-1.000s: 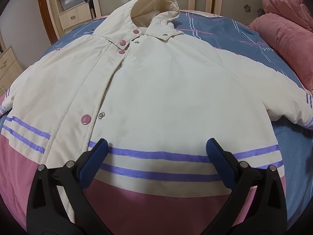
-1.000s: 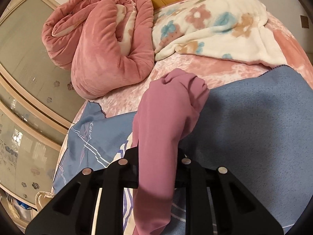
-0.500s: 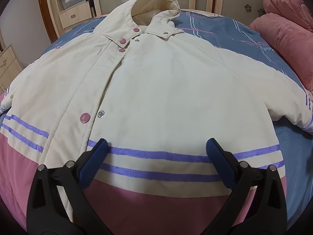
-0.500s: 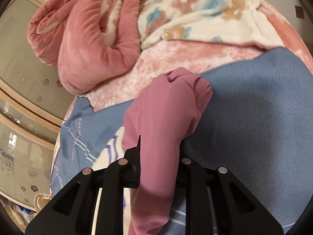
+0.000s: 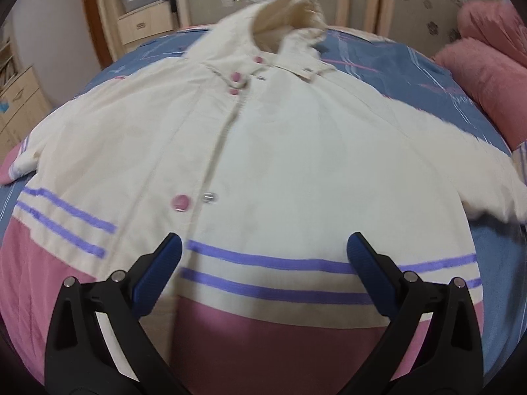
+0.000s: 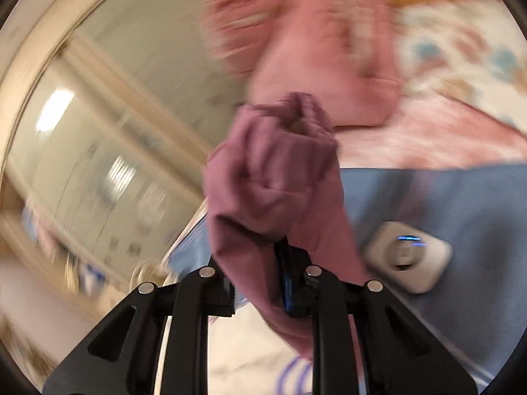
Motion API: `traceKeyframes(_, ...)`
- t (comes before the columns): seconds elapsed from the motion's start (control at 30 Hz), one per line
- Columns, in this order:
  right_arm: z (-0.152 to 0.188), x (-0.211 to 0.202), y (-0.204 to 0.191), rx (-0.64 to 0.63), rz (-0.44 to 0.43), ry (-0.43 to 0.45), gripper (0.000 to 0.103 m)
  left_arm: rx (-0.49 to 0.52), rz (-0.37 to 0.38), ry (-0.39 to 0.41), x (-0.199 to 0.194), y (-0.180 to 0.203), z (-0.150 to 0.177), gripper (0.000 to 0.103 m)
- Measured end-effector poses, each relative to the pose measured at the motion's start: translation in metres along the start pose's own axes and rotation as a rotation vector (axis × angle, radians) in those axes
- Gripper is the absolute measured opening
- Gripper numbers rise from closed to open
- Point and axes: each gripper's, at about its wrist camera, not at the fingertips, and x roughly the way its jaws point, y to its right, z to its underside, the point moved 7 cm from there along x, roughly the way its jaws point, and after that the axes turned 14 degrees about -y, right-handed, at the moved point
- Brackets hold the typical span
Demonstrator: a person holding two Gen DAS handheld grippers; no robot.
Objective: Fold large clothes
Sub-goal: 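Fold the sleeve across the jacket body with the right tool while the left tool grasps the cuff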
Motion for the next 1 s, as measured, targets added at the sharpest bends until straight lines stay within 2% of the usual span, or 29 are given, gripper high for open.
traceKeyframes(0.1,0.028,0.010,-0.071,-0.202,-0.060,-0.056,0.021,-0.085,-0.060,0.038,-0.008,-0.030,-0.006,0.101)
traceKeyframes(0.17,0.068,0.020,-0.129,-0.406,-0.115,-0.129,0.021,-0.193,-0.088,0.060,-0.013,-0.063,-0.010,0.101)
traceKeyframes(0.23,0.107,0.030,-0.167,-0.550,-0.176,-0.202,0.021,-0.304,-0.088,0.062,-0.016,-0.095,-0.011,0.101)
traceKeyframes(0.33,0.194,0.061,-0.210,-0.724,-0.313,-0.461,0.021,-0.479,-0.039,0.056,-0.015,-0.141,-0.006,0.101)
traceKeyframes(0.37,0.212,0.068,-0.216,-0.762,-0.320,-0.520,0.021,-0.524,-0.011,0.059,-0.015,-0.151,-0.004,0.101)
traceKeyframes(0.43,0.249,0.081,-0.225,-0.868,-0.283,-0.628,0.022,-0.604,0.061,0.083,-0.019,-0.165,0.000,0.101)
traceKeyframes(0.5,0.277,0.084,-0.232,-0.961,-0.250,-0.685,0.038,-0.641,0.098,0.096,-0.021,-0.170,0.001,0.101)
traceKeyframes(0.53,0.284,0.080,-0.236,-0.988,-0.274,-0.687,0.060,-0.634,0.094,0.092,-0.021,-0.168,0.001,0.101)
traceKeyframes(0.57,0.284,0.073,-0.240,-1.003,-0.306,-0.669,0.085,-0.619,0.080,0.086,-0.021,-0.166,0.000,0.101)
traceKeyframes(0.63,0.275,0.050,-0.249,-1.039,-0.390,-0.571,0.098,-0.578,0.047,0.075,-0.019,-0.159,-0.001,0.101)
traceKeyframes(0.73,0.240,0.027,-0.240,-1.058,-0.430,-0.422,0.102,-0.531,0.033,0.048,-0.016,-0.147,0.000,0.101)
traceKeyframes(0.8,0.199,0.025,-0.226,-0.972,-0.416,-0.315,0.102,-0.501,0.071,0.024,-0.018,-0.137,-0.001,0.101)
traceKeyframes(0.87,0.167,0.040,-0.202,-0.824,-0.352,-0.315,0.102,-0.455,0.147,0.037,-0.026,-0.123,-0.004,0.101)
traceKeyframes(0.93,0.140,0.066,-0.171,-0.606,-0.287,-0.379,0.102,-0.384,0.206,0.056,-0.036,-0.107,-0.005,0.101)
traceKeyframes(1.0,0.126,0.084,-0.147,-0.426,-0.287,-0.436,0.102,-0.268,0.240,0.043,-0.039,-0.083,-0.008,0.101)
